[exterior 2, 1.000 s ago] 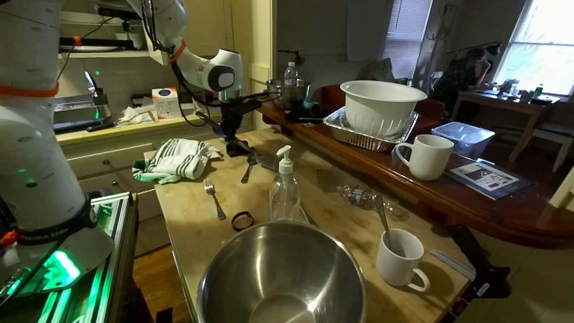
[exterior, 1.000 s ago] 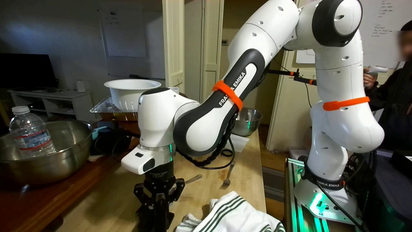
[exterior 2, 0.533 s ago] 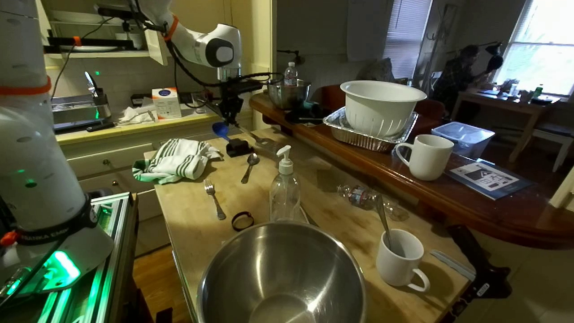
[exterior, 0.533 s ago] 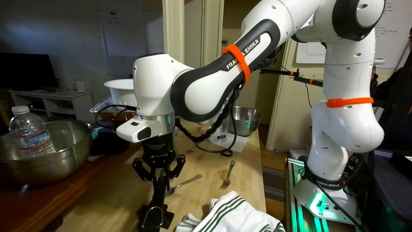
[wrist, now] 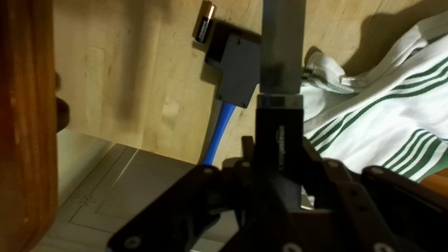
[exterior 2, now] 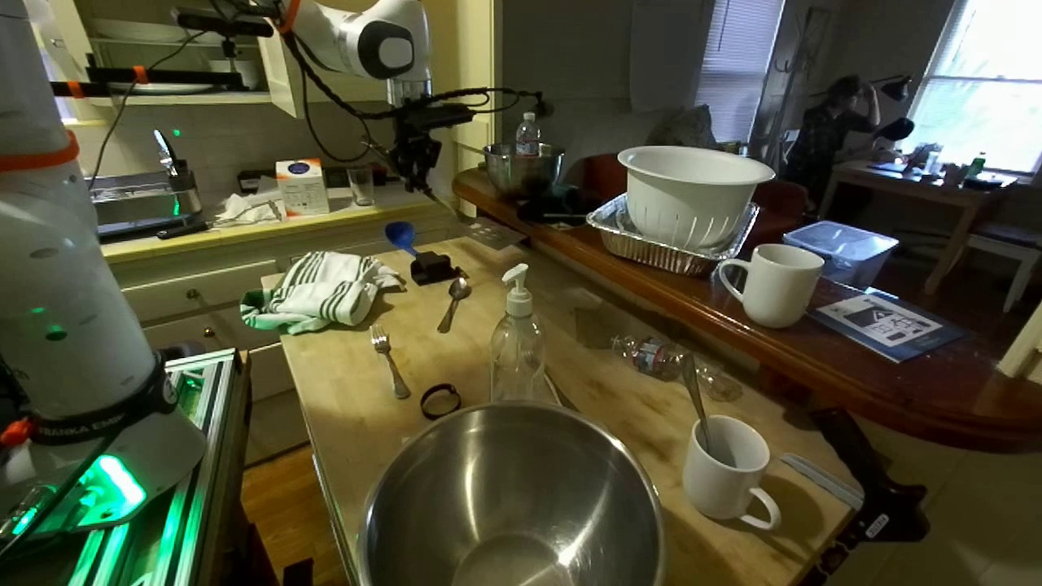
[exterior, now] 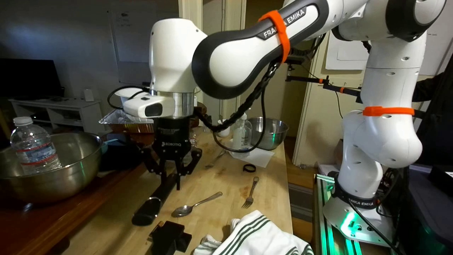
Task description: Put the spatula inside the dish
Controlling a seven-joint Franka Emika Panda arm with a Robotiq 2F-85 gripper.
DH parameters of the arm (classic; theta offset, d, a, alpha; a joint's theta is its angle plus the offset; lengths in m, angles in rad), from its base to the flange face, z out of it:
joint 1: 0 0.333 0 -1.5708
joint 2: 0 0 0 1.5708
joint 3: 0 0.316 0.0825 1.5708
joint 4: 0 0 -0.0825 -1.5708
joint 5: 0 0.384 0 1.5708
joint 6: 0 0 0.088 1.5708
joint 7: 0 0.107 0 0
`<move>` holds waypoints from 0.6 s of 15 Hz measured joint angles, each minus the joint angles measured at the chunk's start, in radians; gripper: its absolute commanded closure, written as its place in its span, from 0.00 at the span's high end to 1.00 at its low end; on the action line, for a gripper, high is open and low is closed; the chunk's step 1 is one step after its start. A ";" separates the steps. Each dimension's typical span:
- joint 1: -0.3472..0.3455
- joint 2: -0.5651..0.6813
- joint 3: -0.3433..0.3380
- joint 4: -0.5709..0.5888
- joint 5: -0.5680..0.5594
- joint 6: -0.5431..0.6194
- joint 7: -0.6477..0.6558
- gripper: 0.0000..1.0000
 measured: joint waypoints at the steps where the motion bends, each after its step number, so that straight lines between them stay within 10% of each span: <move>1: 0.000 -0.029 -0.003 0.004 -0.001 0.000 0.030 0.08; 4: -0.003 -0.124 -0.026 0.030 -0.014 -0.022 0.158 0.08; 5: -0.006 -0.151 -0.038 0.053 -0.018 -0.068 0.182 0.32; 9: -0.002 -0.158 -0.046 0.059 -0.018 -0.085 0.184 0.32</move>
